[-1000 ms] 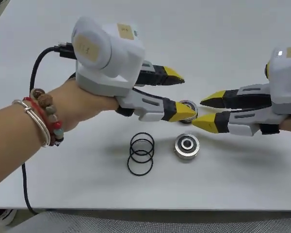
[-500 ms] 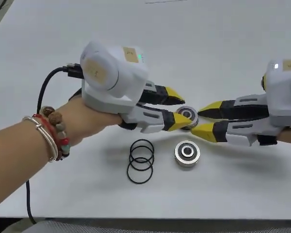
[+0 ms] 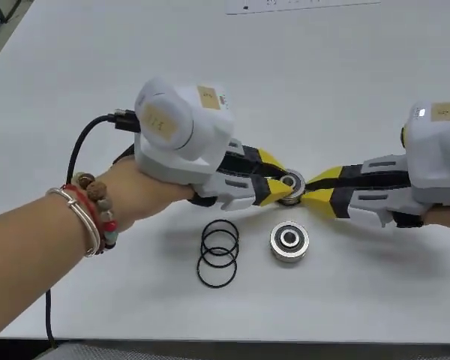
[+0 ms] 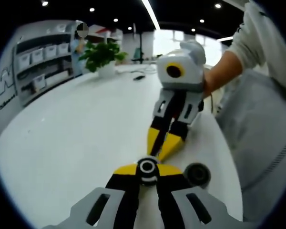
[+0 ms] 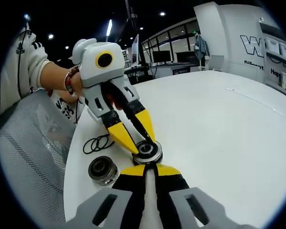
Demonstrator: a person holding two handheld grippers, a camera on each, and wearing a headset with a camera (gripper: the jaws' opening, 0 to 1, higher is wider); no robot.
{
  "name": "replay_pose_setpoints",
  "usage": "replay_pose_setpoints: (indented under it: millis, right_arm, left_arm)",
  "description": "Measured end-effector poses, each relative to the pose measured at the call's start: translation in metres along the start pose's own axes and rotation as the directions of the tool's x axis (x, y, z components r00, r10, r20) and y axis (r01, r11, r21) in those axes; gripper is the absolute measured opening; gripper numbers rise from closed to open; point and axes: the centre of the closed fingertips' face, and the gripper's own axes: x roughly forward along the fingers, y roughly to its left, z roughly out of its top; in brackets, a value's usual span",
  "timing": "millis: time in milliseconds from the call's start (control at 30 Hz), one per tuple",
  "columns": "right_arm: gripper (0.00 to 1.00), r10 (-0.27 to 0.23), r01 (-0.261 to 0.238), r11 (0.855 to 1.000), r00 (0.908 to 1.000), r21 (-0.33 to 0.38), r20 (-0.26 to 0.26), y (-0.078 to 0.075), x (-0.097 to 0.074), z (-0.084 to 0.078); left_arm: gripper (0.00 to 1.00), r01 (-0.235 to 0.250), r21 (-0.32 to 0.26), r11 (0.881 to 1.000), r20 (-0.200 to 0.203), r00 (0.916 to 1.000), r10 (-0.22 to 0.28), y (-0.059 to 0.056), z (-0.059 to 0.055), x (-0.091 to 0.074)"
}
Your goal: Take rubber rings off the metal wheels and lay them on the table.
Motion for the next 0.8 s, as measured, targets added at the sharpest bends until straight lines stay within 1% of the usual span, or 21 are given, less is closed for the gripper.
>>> replay_pose_setpoints:
  millis: [33,67,100,167,233,267,333,467,500,600,633,667,700,733,767,800]
  right_arm:
    - [0.01,-0.021,0.021,1.000,0.9998,-0.003,0.003,-0.003,0.001,-0.001]
    - [0.01,-0.015,0.015,1.000,0.9999,0.000,0.008,-0.001,0.001,-0.002]
    - [0.01,-0.020,0.020,1.000,0.9997,0.016,0.017,-0.001,0.002,-0.001]
    - [0.00,-0.032,0.031,0.999,0.9992,0.037,0.023,-0.002,0.003,-0.001]
    - [0.00,-0.044,0.042,0.996,0.9988,0.082,0.024,-0.004,0.003,-0.002]
    - [0.00,-0.052,0.048,0.990,0.9984,0.134,0.024,-0.005,0.004,-0.002]
    - [0.00,-0.055,0.048,0.979,0.9981,0.196,0.027,-0.006,0.004,-0.003]
    - [0.00,-0.065,0.053,0.964,0.9971,0.261,0.039,-0.010,0.005,-0.002]
    - [0.00,-0.067,0.052,0.956,0.9969,0.289,0.042,-0.009,0.005,-0.003]
    - [0.00,-0.072,0.052,0.943,0.9962,0.329,0.050,-0.011,0.005,-0.002]
    - [0.00,-0.075,0.054,0.943,0.9959,0.327,0.052,-0.010,0.004,-0.001]
    - [0.00,-0.083,0.056,0.943,0.9944,0.329,0.066,-0.012,0.003,0.002]
    - [0.00,-0.080,0.046,0.936,0.9933,0.348,0.083,-0.011,0.002,0.006]
    - [0.00,-0.083,0.041,0.926,0.9918,0.375,0.097,-0.012,0.001,0.009]
    - [0.00,-0.081,0.035,0.923,0.9912,0.382,0.105,-0.011,0.000,0.011]
    - [0.00,-0.080,0.039,0.922,0.9927,0.385,0.090,-0.010,0.001,0.010]
  left_arm:
    - [0.14,0.001,-0.008,1.000,0.003,1.0000,-0.001,0.000,0.000,0.000]
    - [0.14,0.002,-0.021,1.000,0.009,1.0000,-0.002,0.000,0.000,0.000]
    - [0.14,0.001,-0.024,1.000,0.010,1.0000,-0.001,0.000,-0.001,0.000]
    - [0.14,0.000,-0.021,1.000,0.009,1.0000,0.000,0.000,-0.001,0.000]
    - [0.14,-0.008,-0.005,1.000,0.002,1.0000,0.008,-0.002,-0.001,0.000]
    - [0.14,-0.012,-0.001,1.000,0.001,0.9999,0.012,-0.003,-0.001,0.000]
    - [0.14,-0.017,0.012,1.000,0.001,0.9999,0.017,-0.004,-0.002,-0.001]
    - [0.14,-0.026,0.014,1.000,0.001,0.9997,0.026,-0.004,-0.003,-0.002]
    - [0.14,-0.029,0.013,1.000,0.002,0.9996,0.029,-0.004,-0.003,-0.002]
    - [0.14,-0.036,0.020,0.999,0.001,0.9993,0.036,-0.004,-0.003,-0.002]
    - [0.14,-0.039,0.021,0.999,0.000,0.9992,0.039,-0.005,-0.003,-0.002]
    - [0.14,-0.041,0.022,0.999,-0.002,0.9992,0.041,-0.005,-0.003,-0.002]
    - [0.13,-0.043,0.024,0.999,-0.002,0.9991,0.043,-0.005,-0.003,-0.002]
    - [0.13,-0.047,0.021,0.999,0.000,0.9989,0.047,-0.005,-0.003,-0.003]
    - [0.13,-0.049,0.018,0.999,0.003,0.9988,0.049,-0.005,-0.003,-0.003]
    - [0.13,-0.050,0.018,0.999,0.003,0.9987,0.050,-0.005,-0.003,-0.003]
